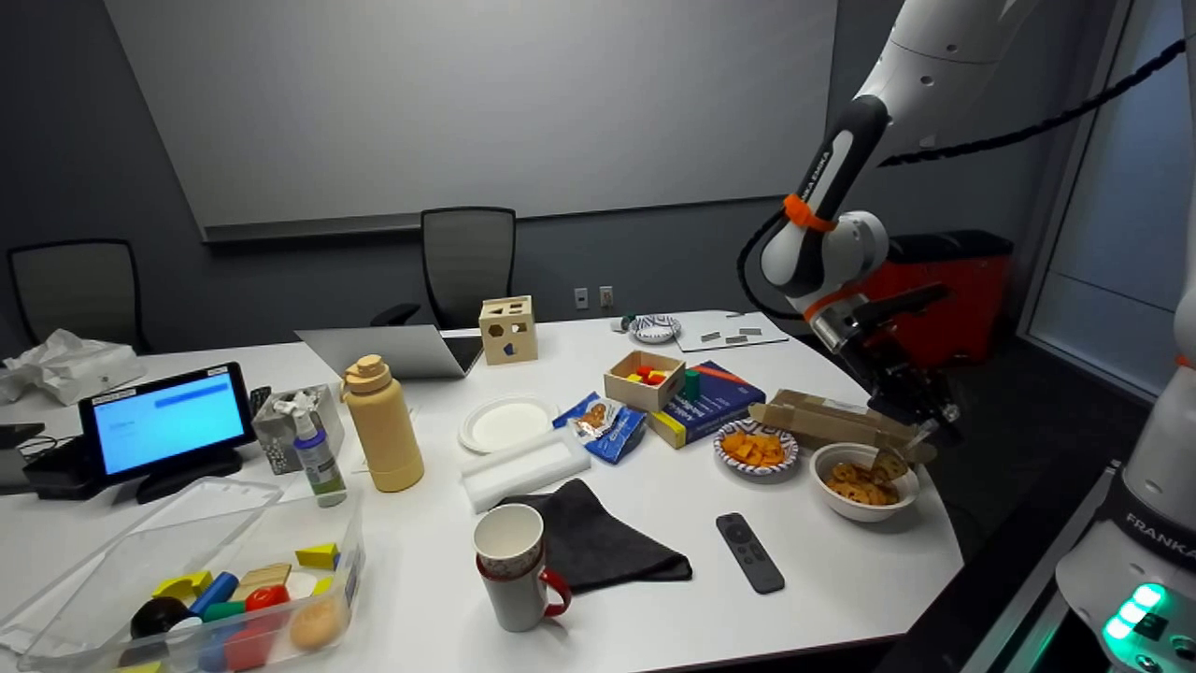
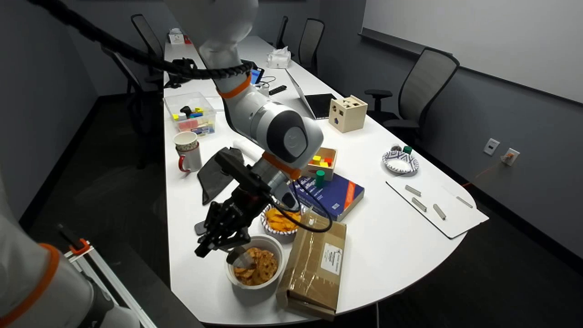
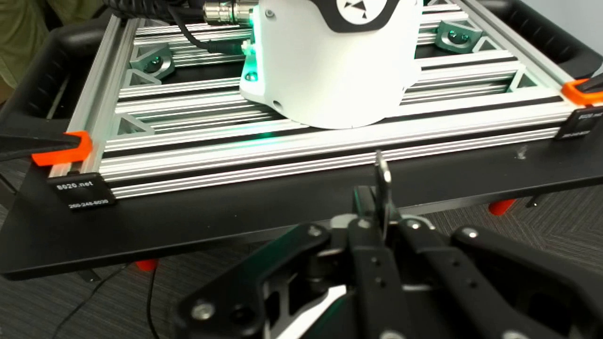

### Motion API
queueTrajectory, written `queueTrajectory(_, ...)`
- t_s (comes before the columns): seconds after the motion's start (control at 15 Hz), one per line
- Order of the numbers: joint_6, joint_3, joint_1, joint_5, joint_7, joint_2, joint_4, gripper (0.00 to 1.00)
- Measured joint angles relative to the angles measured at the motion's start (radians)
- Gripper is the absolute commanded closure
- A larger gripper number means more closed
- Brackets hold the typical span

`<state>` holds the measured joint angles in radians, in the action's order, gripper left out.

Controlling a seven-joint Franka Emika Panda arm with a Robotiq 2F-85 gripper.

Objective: Use the cake spatula to stir the contents in the white bowl.

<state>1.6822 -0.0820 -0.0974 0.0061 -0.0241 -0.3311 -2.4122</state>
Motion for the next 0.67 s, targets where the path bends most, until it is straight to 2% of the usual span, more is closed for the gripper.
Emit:
queueTrajectory(0.47,0.011,0.016,0.002,0.028,-0.074,-0.030,-0.002,0.99)
queueTrajectory(0.67,0.051,0.016,0.002,0.032,-0.107,-0.015,-0.003,0.99)
